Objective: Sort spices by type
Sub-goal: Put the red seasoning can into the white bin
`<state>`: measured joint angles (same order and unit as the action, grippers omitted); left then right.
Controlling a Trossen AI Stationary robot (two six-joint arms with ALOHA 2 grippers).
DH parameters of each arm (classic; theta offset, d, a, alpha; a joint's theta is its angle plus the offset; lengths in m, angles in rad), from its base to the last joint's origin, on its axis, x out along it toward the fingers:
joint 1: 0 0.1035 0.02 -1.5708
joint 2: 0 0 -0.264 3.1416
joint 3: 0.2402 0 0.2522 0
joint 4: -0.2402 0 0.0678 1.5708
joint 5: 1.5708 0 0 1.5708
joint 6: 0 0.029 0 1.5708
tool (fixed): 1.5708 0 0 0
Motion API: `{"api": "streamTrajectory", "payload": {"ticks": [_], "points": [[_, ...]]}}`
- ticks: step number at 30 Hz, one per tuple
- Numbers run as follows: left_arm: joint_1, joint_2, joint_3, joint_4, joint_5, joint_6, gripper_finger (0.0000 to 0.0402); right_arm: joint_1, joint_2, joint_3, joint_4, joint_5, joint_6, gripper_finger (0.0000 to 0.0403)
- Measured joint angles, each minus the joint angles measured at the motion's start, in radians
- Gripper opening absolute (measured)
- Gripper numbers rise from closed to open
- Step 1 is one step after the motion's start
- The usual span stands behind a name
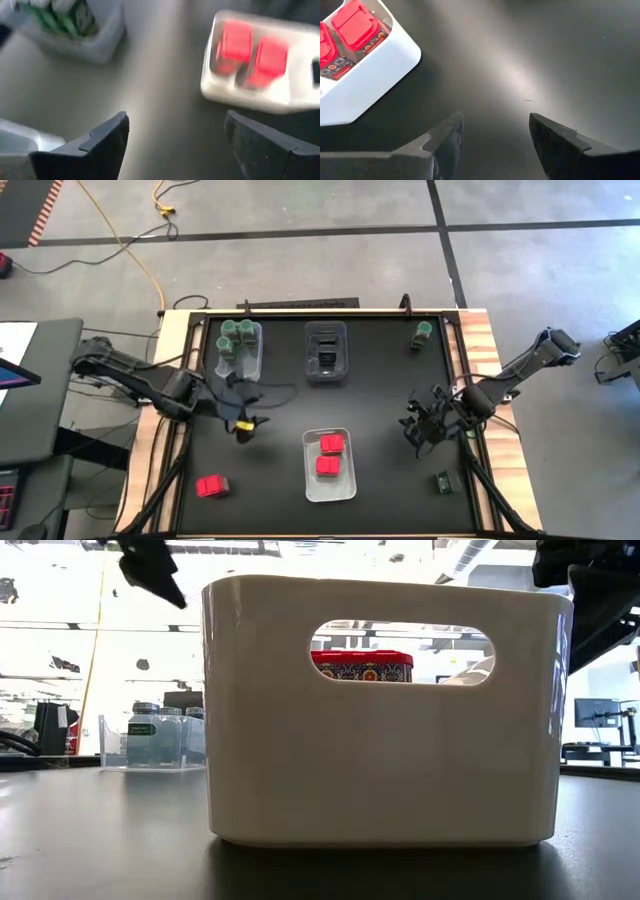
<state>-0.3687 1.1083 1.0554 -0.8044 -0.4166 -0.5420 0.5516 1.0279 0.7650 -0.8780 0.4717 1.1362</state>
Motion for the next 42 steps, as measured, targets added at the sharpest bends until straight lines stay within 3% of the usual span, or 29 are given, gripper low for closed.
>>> {"api": "streamTrajectory", "payload": {"ticks": [5, 10, 19, 28, 38, 42], "points": [[-0.114, 0.093, 0.146, -0.299, -0.001, -0.161, 0.0311, 0.006, 0.000, 0.000, 0.000, 0.000, -0.001, 0.0255], [-0.228, 0.162, 0.200, -0.424, 0.044, -0.276, 0.0311, 0.006, 0.000, 0.000, 0.000, 0.000, -0.019, 0.0255], [-0.414, 0.263, 0.200, -0.439, 0.199, -0.499, 0.0311, 0.006, 0.000, 0.000, -0.003, 0.001, -0.036, 0.0255], [-0.580, 0.371, 0.200, -0.386, 0.303, -0.540, 0.0311, 0.003, 0.000, 0.000, -0.001, 0.001, -0.038, 0.0255], [-0.641, 0.478, 0.200, -0.389, 0.305, -0.580, 0.0311, 0.003, 0.000, 0.000, -0.001, 0.001, -0.038, 0.0255], [-0.643, 0.512, 0.196, -0.388, 0.353, -0.585, 0.0311, 0.003, 0.000, 0.000, 0.001, 0.001, -0.037, 0.0255]]}}
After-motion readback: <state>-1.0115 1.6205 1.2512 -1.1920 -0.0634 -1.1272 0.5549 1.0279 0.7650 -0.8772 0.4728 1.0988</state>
